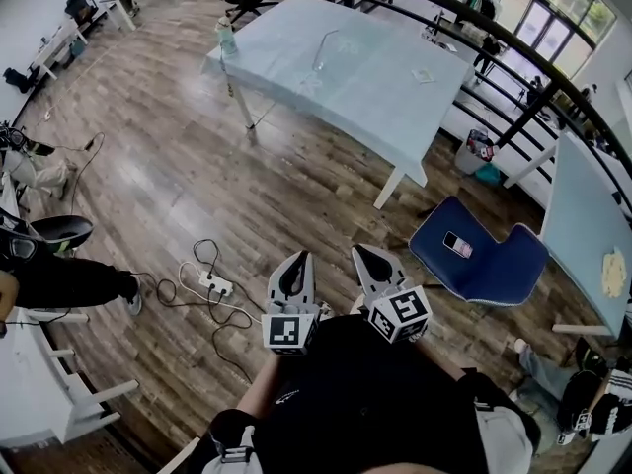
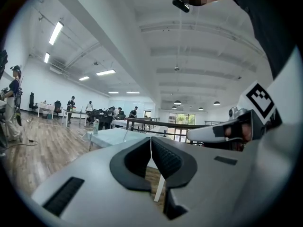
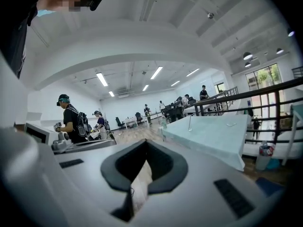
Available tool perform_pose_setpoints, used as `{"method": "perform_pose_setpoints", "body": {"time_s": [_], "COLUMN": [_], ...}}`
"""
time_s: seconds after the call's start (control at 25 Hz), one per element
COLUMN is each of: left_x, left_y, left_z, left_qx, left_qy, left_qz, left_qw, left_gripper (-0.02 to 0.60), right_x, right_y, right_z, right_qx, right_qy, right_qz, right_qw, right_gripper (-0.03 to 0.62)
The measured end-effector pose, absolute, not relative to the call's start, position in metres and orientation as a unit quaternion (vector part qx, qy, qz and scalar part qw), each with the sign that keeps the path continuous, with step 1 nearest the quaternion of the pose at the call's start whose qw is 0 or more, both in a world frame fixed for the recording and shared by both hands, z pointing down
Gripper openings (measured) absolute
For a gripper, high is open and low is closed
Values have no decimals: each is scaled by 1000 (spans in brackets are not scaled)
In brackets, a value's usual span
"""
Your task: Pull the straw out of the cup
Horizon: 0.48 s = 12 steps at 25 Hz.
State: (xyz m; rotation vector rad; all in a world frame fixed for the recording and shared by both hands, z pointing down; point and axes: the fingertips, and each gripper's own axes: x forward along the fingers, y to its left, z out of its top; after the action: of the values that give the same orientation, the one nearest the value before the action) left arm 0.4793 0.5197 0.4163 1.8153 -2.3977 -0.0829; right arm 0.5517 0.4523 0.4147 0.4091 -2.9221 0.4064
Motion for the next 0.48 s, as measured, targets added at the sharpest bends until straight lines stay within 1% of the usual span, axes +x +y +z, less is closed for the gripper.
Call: {"method": "perform_pose_setpoints", "body": {"time_s": [0.28, 0.48], "left_x": [440, 429], "left_y": [537, 518], "left_z": [428, 431], "left_qx": [588, 601], "left_qy": [-805, -795], "left_qz": [-13, -35], "left_qw": [77, 77], "left_gripper": [17, 17], "right_x": [518, 508], "right_y": [467, 451], "right_z": [422, 430], "right_qx": [126, 143], "right_qy": [-979, -975], "right_qz": [132, 137], "right_qw": [94, 103], "right_gripper": [9, 9]}}
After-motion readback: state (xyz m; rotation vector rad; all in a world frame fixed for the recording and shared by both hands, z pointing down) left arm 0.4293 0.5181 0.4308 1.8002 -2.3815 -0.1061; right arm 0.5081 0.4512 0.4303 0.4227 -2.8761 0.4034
